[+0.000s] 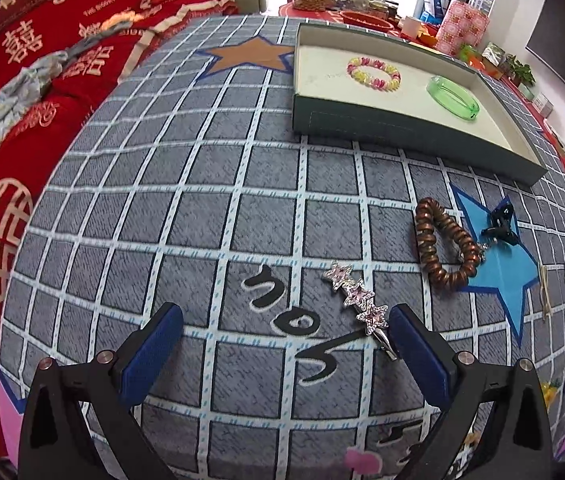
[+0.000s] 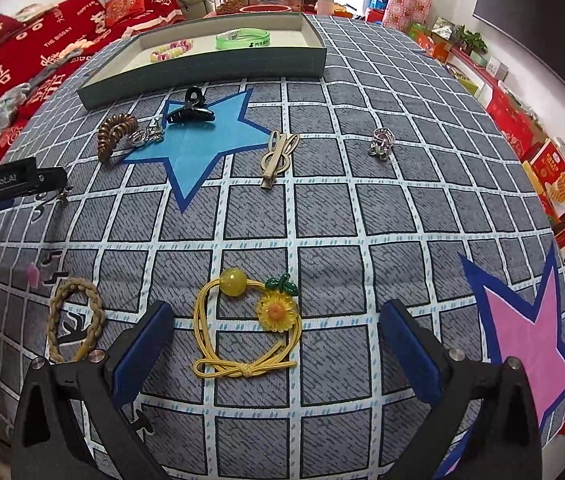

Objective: Organize jewelry
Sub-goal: 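Grasp the silver star hairpin with the left tool while the right grasps the yellow sunflower cord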

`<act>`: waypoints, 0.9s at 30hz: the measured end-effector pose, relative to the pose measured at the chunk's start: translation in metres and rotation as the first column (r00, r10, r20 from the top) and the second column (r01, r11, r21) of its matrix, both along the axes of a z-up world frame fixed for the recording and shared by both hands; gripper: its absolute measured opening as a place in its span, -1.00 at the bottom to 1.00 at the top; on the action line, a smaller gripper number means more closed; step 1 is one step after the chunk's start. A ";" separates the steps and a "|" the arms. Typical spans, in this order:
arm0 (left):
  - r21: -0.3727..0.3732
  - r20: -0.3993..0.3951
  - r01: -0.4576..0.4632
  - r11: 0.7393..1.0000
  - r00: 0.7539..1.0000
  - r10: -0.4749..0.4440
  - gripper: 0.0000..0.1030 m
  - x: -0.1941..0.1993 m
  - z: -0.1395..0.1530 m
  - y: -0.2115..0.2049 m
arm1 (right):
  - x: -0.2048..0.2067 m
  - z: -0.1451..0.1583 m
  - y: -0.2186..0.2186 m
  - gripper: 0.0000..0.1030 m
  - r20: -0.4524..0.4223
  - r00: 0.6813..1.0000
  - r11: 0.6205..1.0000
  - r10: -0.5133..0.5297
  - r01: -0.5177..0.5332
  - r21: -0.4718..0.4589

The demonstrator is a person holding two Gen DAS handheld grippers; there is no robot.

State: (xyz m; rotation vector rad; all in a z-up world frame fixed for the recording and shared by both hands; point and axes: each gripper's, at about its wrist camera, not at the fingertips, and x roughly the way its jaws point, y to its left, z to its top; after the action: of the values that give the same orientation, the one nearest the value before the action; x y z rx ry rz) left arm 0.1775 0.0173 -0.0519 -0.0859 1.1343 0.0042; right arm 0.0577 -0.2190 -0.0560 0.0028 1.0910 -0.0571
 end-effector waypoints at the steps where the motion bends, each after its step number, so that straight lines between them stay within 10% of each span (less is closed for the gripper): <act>1: -0.029 -0.012 -0.008 1.000 1.000 0.008 1.00 -0.001 0.000 0.002 | -0.001 0.000 0.000 0.99 0.001 1.000 1.000 -0.001 0.001 0.003; 9: -0.011 -0.004 -0.020 1.000 1.000 0.020 0.94 -0.003 0.001 -0.013 | -0.001 0.000 0.000 0.99 0.007 1.000 1.000 -0.001 0.001 0.000; 15: 0.048 0.047 0.055 0.997 0.997 -0.058 0.15 -0.008 0.006 -0.023 | -0.008 0.003 0.000 0.81 0.026 1.000 1.000 -0.001 0.001 -0.001; 18: 0.046 0.064 0.111 0.993 0.991 -0.114 -0.41 -0.012 0.008 -0.022 | -0.010 0.007 0.001 0.49 0.038 0.999 1.000 0.006 -0.006 -0.004; 22: 0.000 0.094 0.153 0.988 0.984 -0.153 -0.41 -0.021 0.010 -0.016 | -0.012 0.013 0.003 -0.60 0.055 0.998 1.000 0.019 -0.018 -0.005; 27: -0.043 0.122 0.195 0.980 0.974 -0.189 -0.41 -0.033 0.015 -0.012 | -0.013 0.021 -0.017 -0.74 0.097 0.995 0.987 -0.018 0.002 0.161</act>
State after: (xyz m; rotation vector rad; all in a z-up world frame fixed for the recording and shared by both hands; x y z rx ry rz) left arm 0.1442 0.0054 -0.0370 -0.0247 1.0212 -0.2024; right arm 0.0449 -0.2361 -0.0355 0.1544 0.9949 0.0220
